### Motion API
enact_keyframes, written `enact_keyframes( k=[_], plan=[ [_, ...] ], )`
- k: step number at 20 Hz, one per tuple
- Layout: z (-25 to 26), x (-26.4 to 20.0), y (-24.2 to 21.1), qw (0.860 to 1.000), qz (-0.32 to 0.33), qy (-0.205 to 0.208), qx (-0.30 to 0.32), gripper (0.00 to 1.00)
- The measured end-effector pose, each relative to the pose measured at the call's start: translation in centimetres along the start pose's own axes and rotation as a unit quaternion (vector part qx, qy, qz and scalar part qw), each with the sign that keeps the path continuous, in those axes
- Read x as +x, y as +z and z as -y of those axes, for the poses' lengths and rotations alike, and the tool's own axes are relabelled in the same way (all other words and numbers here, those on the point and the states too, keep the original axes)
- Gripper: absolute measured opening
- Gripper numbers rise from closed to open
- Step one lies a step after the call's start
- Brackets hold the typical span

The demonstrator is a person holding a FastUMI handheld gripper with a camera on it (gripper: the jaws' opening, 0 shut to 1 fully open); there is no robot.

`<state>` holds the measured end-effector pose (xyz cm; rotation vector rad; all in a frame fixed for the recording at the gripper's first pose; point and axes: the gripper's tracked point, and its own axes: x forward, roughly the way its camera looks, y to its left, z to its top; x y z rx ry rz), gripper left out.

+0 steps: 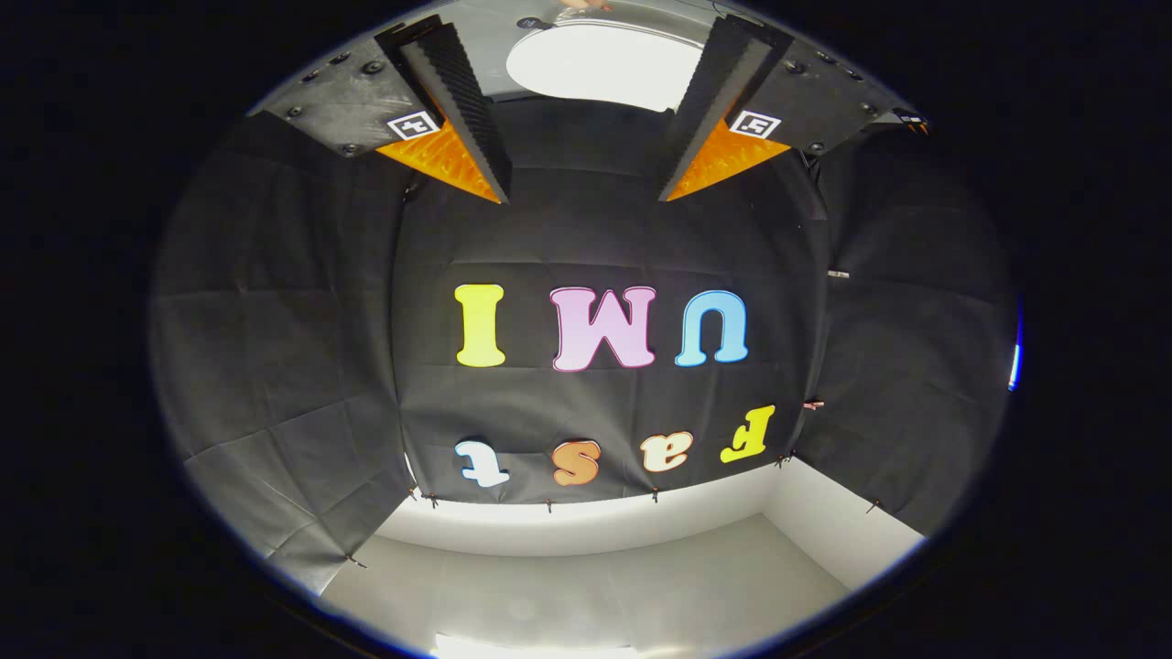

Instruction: Open the toilet lid.

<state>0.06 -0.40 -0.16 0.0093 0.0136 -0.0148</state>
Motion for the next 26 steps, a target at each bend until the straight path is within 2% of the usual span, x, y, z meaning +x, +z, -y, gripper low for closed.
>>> enact_keyframes(
  k=[12,19,26],
  plan=[
    [0.5,0.1,-0.2,1.000,-0.004,-0.008,0.007,0.99],
    [3.8,0.8,-0.5,0.998,-0.007,-0.056,0.018,0.99],
    [7.6,2.7,-5.2,0.990,-0.062,-0.106,0.067,0.99]
  ],
)
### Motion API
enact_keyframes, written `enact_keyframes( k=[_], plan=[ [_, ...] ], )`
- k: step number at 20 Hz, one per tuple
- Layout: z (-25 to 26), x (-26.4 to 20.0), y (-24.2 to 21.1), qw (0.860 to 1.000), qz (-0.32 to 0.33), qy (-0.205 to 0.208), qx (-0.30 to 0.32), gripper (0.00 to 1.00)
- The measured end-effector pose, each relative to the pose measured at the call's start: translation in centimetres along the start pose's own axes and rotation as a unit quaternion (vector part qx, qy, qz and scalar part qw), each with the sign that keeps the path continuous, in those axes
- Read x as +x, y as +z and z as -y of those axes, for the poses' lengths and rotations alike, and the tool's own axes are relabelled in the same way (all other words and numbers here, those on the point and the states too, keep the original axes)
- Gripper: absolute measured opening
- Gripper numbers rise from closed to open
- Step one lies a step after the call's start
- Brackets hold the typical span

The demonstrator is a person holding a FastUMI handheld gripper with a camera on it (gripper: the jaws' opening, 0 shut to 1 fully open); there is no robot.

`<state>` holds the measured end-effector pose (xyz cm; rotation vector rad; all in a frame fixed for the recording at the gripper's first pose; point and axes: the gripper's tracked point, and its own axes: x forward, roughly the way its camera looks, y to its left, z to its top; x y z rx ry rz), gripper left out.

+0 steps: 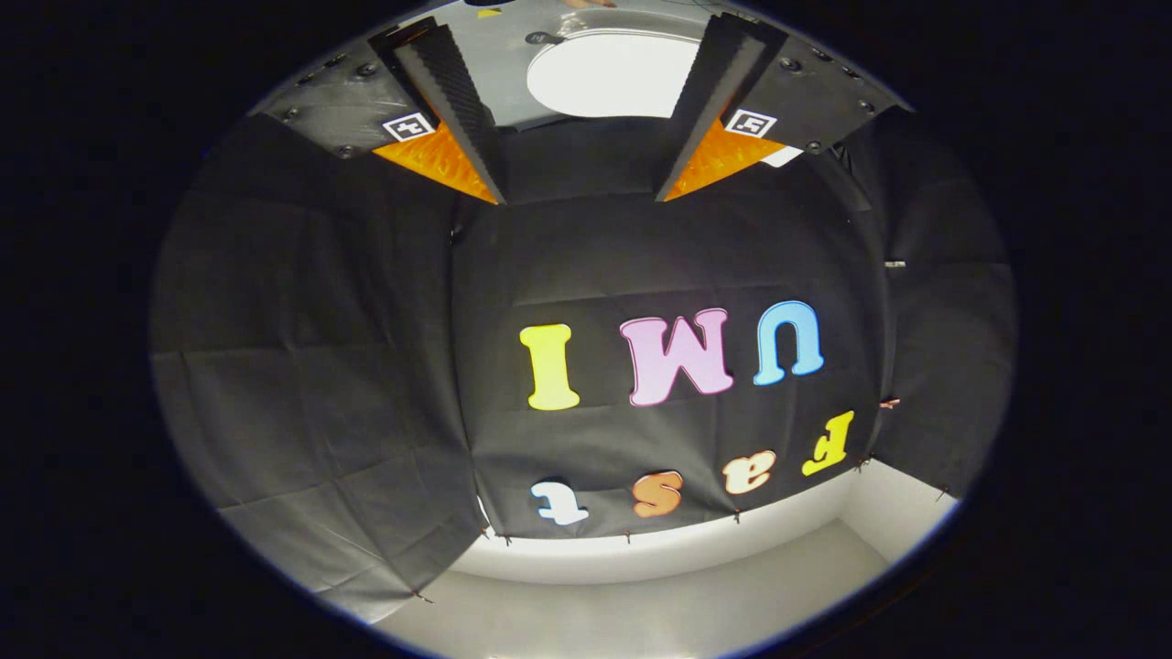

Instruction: Open the toilet lid.

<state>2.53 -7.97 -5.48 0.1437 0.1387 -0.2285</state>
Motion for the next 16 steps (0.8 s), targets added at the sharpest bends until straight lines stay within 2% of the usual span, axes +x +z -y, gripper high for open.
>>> enact_keyframes(
  k=[8,16],
  plan=[
    [4.8,3.5,-9.0,0.992,-0.077,-0.034,0.095,0.99],
    [11.0,6.6,-22.2,0.965,-0.161,-0.081,0.193,0.99]
  ],
)
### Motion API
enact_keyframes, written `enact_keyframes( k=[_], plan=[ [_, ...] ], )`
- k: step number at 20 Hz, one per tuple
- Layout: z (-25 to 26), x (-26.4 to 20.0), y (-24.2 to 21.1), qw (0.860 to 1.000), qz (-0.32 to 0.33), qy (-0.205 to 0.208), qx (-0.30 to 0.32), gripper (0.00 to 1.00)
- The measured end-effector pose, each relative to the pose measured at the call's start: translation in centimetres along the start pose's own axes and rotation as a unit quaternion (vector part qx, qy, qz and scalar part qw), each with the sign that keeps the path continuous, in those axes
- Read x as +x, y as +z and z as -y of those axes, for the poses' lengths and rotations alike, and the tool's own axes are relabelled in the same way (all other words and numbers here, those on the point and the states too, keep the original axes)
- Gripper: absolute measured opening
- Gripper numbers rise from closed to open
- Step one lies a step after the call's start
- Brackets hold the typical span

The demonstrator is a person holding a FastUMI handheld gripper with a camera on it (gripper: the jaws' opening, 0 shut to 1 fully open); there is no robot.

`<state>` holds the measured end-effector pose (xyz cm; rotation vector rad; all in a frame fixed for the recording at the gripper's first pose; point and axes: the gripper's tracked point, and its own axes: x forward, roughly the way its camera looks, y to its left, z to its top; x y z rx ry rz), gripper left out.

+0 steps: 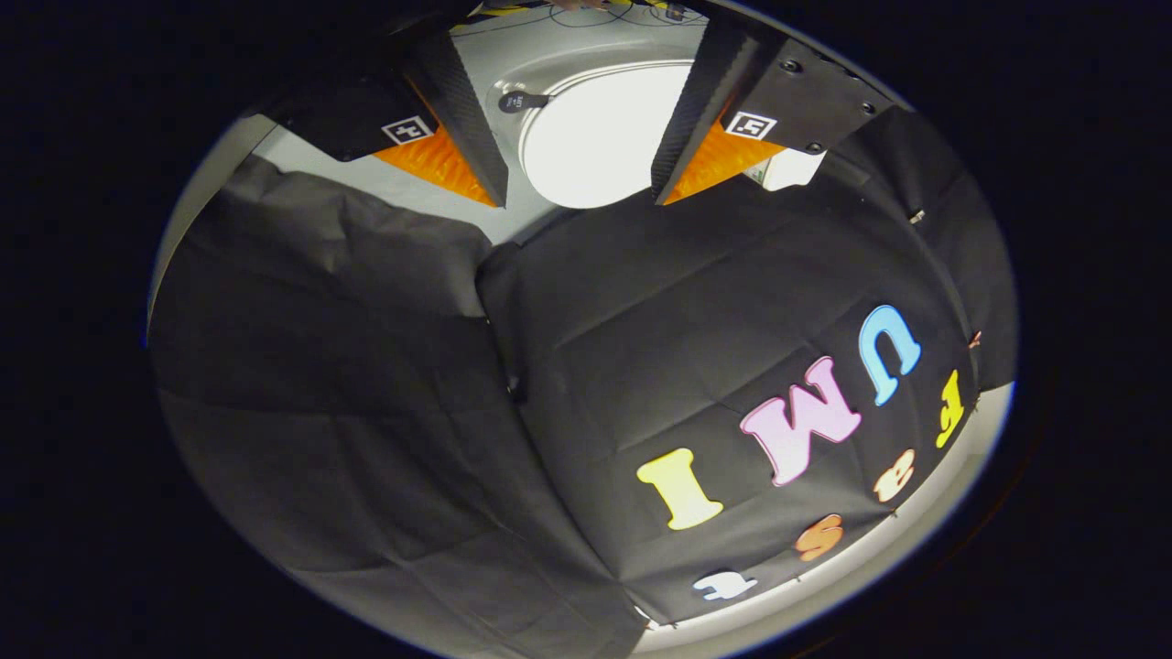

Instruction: Open the toilet lid.

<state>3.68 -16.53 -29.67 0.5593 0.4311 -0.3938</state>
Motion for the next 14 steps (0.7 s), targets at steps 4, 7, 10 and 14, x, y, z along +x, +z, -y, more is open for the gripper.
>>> enact_keyframes(
  k=[4,7,10,14],
  plan=[
    [3.7,3.9,-4.9,0.997,-0.054,-0.018,0.059,1.00],
    [5.9,6.7,-9.3,0.991,-0.092,-0.022,0.099,1.00],
    [8.0,9.2,-13.6,0.983,-0.133,-0.028,0.124,1.00],
    [9.8,11.9,-18.1,0.972,-0.174,-0.036,0.156,1.00]
  ],
)
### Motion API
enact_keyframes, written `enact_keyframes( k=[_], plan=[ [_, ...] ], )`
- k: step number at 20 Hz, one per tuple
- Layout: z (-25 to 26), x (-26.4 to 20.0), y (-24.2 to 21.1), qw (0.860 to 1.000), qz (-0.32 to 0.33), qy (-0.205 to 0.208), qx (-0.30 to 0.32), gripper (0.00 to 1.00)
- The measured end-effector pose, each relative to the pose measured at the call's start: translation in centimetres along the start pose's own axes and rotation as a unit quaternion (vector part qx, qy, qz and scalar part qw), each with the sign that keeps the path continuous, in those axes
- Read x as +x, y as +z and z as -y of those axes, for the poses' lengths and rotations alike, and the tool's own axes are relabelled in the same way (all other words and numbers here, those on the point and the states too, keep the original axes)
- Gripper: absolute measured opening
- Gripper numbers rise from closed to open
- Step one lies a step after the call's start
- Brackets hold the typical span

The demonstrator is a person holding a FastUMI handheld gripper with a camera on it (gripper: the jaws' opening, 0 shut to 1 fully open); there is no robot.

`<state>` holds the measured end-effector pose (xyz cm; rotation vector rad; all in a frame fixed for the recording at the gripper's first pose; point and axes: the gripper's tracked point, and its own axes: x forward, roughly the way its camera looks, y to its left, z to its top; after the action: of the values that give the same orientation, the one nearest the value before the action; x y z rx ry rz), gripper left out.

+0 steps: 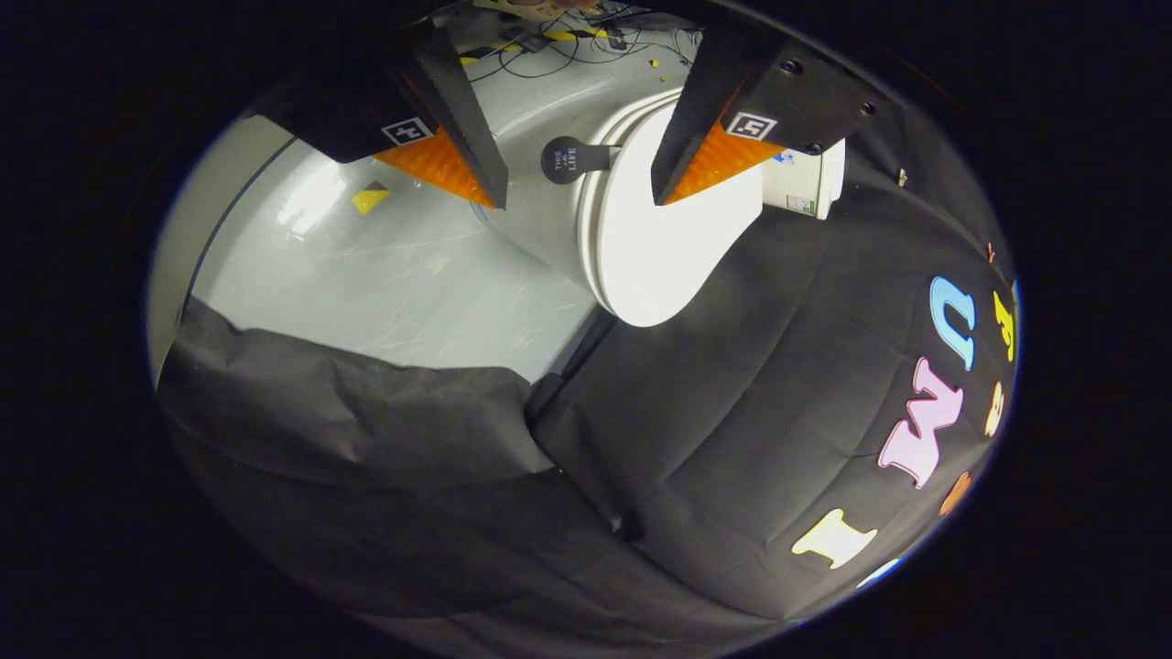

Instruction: Open the toilet lid.

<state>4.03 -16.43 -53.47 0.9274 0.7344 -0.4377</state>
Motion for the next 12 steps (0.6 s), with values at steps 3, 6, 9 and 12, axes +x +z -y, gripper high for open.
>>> enact_keyframes(
  k=[3,6,9,12],
  plan=[
    [0.4,1.9,-1.6,0.999,-0.034,0.000,0.012,1.00],
    [1.0,3.4,-3.0,0.998,-0.067,0.004,0.019,1.00],
    [1.5,4.9,-4.6,0.994,-0.098,-0.001,0.041,0.98],
    [2.1,5.6,-5.1,0.993,-0.109,-0.006,0.053,0.92]
  ],
)
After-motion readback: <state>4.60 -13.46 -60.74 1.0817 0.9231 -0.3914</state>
